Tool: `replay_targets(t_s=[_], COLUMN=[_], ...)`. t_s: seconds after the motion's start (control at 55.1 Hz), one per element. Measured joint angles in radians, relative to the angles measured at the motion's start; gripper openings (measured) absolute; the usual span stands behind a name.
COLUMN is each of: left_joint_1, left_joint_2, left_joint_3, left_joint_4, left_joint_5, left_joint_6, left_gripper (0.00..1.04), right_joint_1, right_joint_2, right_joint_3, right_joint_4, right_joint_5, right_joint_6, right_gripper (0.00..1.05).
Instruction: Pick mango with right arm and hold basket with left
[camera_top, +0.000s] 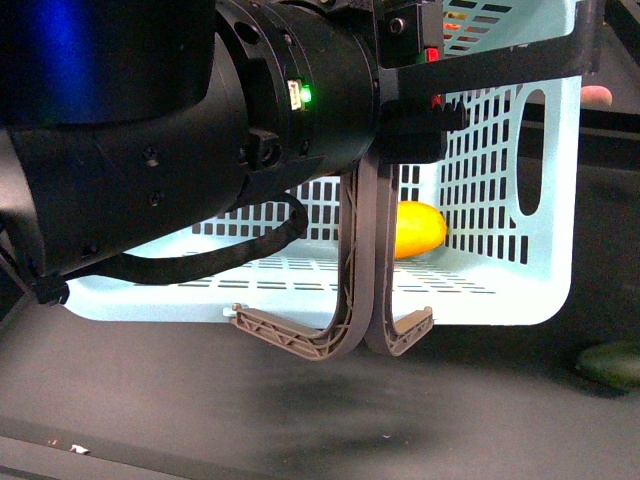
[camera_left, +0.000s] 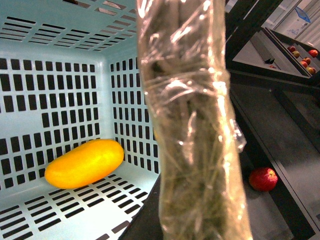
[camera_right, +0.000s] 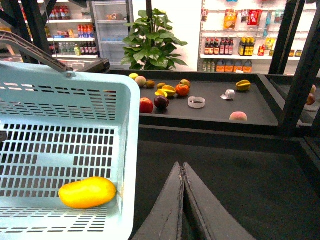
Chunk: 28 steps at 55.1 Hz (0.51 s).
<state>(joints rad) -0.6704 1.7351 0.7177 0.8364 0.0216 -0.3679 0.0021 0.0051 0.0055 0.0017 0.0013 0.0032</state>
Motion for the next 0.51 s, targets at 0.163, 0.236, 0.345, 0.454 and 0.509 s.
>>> replay_targets(t_s=[0.163,0.236,0.345,0.454,0.509], left_joint_1=[0.0,0.0,0.0,0.0,-0.001], left_joint_2=[0.0,0.0,0.0,0.0,0.0], left_joint_3=[0.0,0.0,0.0,0.0,0.0], left_joint_4=[0.0,0.0,0.0,0.0,0.0], left_joint_5=[0.0,-0.001,-0.001,0.0,-0.018], left_joint_6=[0.0,0.0,0.0,0.0,0.007], left_gripper=[0.05,0.05,0.05,0.05,0.05], right_joint_1=[0.0,0.0,0.0,0.0,0.0], right_joint_2=[0.0,0.0,0.0,0.0,0.0], right_joint_3=[0.0,0.0,0.0,0.0,0.0], right_joint_4=[0.0,0.0,0.0,0.0,0.0], right_joint_5=[0.0,0.0,0.0,0.0,0.0], right_joint_6=[-0.001,-0.001,-0.001,-0.001,-0.001], right_gripper=[0.28,0.38,0.54,0.72,0.79])
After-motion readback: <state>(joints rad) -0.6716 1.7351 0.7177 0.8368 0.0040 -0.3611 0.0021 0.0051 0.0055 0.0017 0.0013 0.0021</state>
